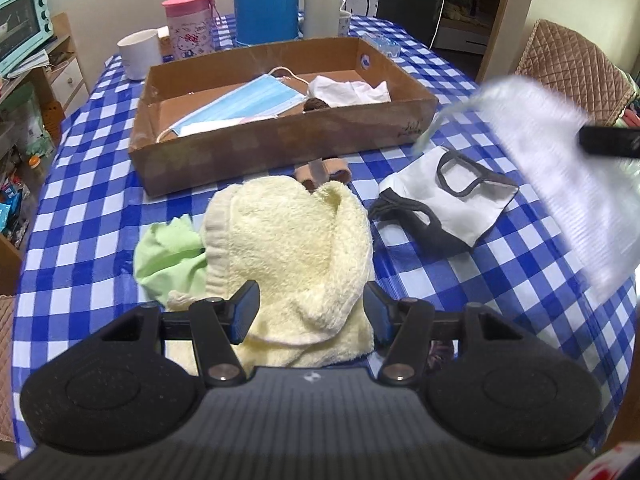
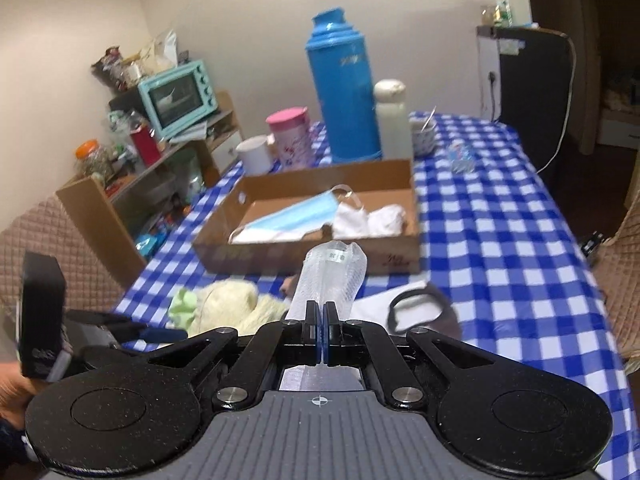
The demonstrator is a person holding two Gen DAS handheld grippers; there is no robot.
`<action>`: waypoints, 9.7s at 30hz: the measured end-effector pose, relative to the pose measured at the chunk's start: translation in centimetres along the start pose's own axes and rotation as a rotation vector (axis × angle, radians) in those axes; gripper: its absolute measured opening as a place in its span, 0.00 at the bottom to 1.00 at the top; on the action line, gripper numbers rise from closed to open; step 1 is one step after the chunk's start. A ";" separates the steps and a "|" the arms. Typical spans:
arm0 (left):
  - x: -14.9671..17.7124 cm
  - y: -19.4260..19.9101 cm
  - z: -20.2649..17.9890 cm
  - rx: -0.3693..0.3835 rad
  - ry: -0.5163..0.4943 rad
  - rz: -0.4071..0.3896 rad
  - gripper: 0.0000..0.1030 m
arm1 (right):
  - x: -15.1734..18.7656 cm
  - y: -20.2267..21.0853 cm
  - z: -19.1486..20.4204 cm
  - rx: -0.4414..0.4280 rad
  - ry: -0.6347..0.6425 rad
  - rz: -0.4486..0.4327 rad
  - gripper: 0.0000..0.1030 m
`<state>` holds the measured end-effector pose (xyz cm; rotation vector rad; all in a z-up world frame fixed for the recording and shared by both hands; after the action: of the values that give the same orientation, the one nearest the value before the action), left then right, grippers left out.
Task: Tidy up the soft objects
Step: 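Grasp the yellow towel with the left gripper while the right holds the mesh bag, then lift the yellow towel with the left gripper while the right lifts the mesh bag, then carry the towel with the left gripper while the right carries the bag over the box, then release the towel into the box with the left gripper while the right releases the bag, then move the left gripper to the green cloth while the right moves toward the scrunchie, then grasp the green cloth with the left gripper while the right moves to the beige finger sleeve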
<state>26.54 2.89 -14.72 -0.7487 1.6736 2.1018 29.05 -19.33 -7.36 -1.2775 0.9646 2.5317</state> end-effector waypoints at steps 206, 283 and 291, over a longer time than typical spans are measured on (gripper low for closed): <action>-16.4 -5.1 8.1 -0.071 0.124 -0.070 0.55 | -9.1 -17.9 -6.9 0.019 -0.100 0.106 0.59; 2.3 6.7 3.8 -0.178 0.096 0.025 0.67 | 7.1 -3.1 -1.1 -0.047 -0.084 0.229 0.62; 1.9 4.1 5.1 -0.190 0.072 0.014 0.67 | 6.9 -4.6 -2.2 -0.021 -0.098 0.239 0.62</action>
<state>21.73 6.77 -11.81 -0.8809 1.5322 2.2927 28.00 -18.09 -15.74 -1.0891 1.1327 2.7595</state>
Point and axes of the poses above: each gripper's, at about its wrist camera, not at the fingertips, and y roughly against the way its jaws point, z to its left, x to its underside, the point moved 9 cm from there along -y, roughly the way its jaws point, and after that the axes turned 14 degrees about -x, right-handed, at the moved point
